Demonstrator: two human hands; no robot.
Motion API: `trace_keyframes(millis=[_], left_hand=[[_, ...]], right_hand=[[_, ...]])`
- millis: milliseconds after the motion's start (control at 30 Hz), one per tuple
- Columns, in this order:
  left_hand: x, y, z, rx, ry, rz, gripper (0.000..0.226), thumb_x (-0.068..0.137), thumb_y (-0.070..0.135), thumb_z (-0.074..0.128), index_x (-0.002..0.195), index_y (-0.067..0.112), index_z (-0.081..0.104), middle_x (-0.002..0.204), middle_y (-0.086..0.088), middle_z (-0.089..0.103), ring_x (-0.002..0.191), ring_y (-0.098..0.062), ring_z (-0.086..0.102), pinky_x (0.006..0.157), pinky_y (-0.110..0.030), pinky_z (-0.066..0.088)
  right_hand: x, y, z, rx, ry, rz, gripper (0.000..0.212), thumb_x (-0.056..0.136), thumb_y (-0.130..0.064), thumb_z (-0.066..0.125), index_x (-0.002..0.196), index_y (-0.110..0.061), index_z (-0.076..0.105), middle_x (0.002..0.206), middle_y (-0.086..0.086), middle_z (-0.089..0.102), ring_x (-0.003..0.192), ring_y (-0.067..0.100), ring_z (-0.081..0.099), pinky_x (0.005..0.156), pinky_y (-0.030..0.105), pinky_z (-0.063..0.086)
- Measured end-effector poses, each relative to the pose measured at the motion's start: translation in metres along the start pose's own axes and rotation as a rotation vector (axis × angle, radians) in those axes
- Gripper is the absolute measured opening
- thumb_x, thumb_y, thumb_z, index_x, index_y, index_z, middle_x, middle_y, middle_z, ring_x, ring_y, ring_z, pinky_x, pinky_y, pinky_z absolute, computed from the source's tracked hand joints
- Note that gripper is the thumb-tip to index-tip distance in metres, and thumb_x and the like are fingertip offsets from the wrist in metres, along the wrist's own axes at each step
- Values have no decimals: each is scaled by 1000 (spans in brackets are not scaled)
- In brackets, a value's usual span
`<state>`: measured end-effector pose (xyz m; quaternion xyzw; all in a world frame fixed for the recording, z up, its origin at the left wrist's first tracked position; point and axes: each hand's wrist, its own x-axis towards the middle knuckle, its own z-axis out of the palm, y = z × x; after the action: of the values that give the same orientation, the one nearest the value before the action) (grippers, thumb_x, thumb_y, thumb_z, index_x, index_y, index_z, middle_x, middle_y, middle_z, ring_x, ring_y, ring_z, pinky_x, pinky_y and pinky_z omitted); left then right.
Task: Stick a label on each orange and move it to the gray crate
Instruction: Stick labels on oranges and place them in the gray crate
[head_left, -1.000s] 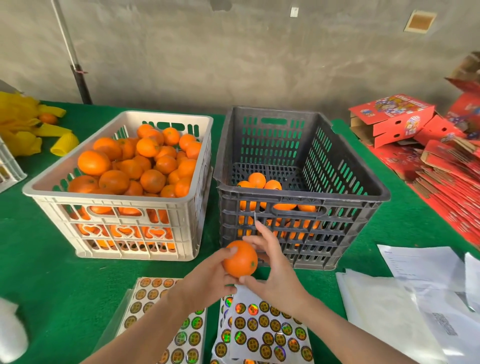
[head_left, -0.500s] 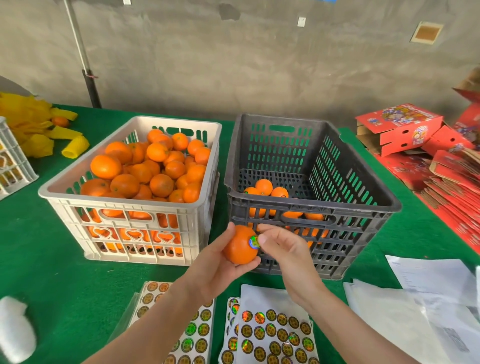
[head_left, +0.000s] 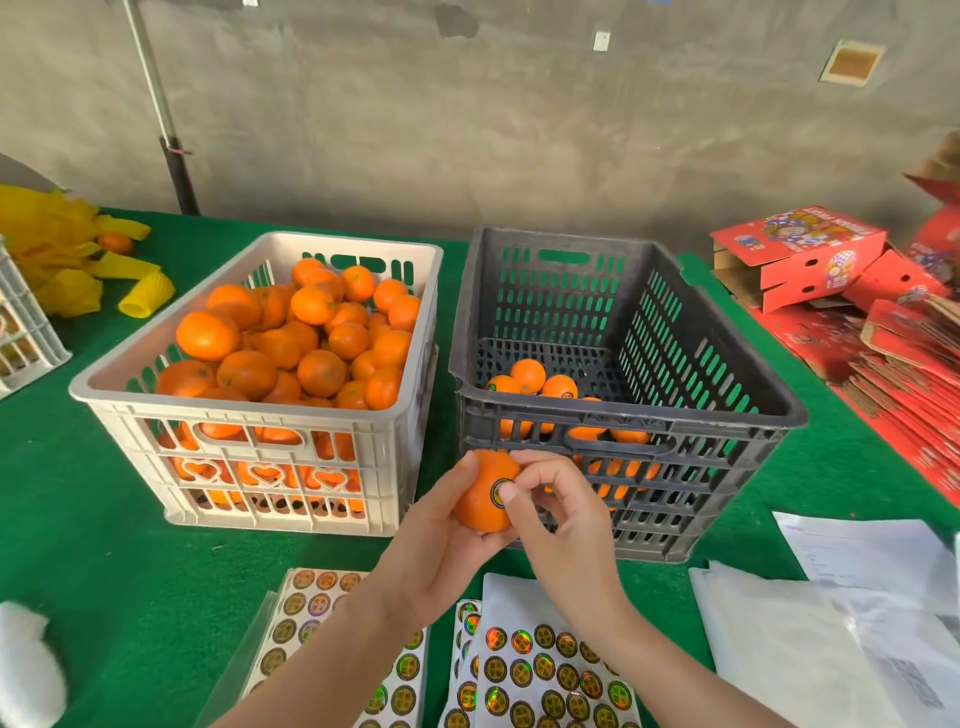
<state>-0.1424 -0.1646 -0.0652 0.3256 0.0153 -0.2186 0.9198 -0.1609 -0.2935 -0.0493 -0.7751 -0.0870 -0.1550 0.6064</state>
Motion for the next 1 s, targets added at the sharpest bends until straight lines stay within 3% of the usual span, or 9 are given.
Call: trace_keyframes(millis=[200, 333, 400, 500, 600, 700, 833, 933, 1000], left_hand=[[-13, 13, 26, 296, -53, 250, 55, 81, 46, 62, 125, 12, 58, 124, -17, 61, 117, -30, 59, 87, -34, 54], [4, 47, 63, 661, -78, 503, 45, 92, 59, 39, 116, 31, 63, 111, 5, 69, 105, -10, 65, 81, -20, 53], [33, 67, 76, 908, -34, 603, 47, 94, 58, 29, 123, 35, 58, 114, 7, 66, 107, -8, 62, 88, -25, 52], [88, 90, 80, 1624, 133, 639, 43, 101, 26, 42, 142, 16, 40, 129, -5, 54, 114, -19, 54, 99, -39, 44], [116, 96, 68, 2130, 182, 402, 35, 99, 20, 47, 134, 14, 51, 130, -10, 56, 119, -27, 51, 103, -42, 40], [121, 95, 56, 2075, 187, 406, 30, 97, 20, 52, 126, 16, 59, 122, -5, 63, 117, -24, 53, 102, -39, 41], [121, 95, 54, 1994, 199, 444, 30, 96, 21, 55, 126, 17, 58, 123, -2, 62, 117, -21, 53, 103, -40, 39], [120, 95, 52, 1933, 194, 483, 31, 95, 20, 56, 126, 16, 58, 119, -2, 63, 114, -19, 54, 102, -39, 40], [119, 94, 49, 1860, 166, 531, 30, 95, 21, 57, 124, 15, 59, 114, -2, 64, 108, -16, 55, 100, -35, 42]], right_hand=[[3, -24, -8, 78, -138, -119, 57, 82, -36, 70, 130, -32, 39, 126, -23, 53, 119, 4, 52, 95, 23, 46], [47, -55, -20, -135, -54, -350, 69, 67, -39, 74, 128, -29, 43, 127, -23, 45, 116, 0, 51, 92, 20, 46], [90, -64, -32, -241, 33, -430, 70, 65, -39, 75, 126, -26, 42, 119, -24, 45, 108, -6, 49, 88, 12, 43], [173, -56, -54, -482, 34, -204, 68, 70, -30, 78, 127, -19, 41, 107, -12, 49, 100, 6, 50, 80, 19, 40], [233, -12, -75, -949, -377, 172, 69, 78, -16, 70, 136, -12, 32, 115, 11, 57, 103, 28, 55, 80, 33, 45], [248, 43, -85, -1375, -787, 368, 76, 81, -9, 65, 143, -10, 22, 115, 12, 53, 92, 29, 55, 78, 40, 48], [259, 77, -89, -1544, -789, 409, 74, 86, 2, 53, 148, -12, 16, 87, 6, 49, 64, 20, 44, 56, 32, 38], [265, 89, -84, -1581, -740, 328, 68, 90, 3, 44, 150, -14, 15, 119, 15, 53, 79, 25, 57, 57, 35, 42], [263, 94, -77, -1555, -822, 334, 61, 93, -7, 51, 146, -14, 24, 124, 15, 52, 98, 30, 59, 76, 41, 51]])
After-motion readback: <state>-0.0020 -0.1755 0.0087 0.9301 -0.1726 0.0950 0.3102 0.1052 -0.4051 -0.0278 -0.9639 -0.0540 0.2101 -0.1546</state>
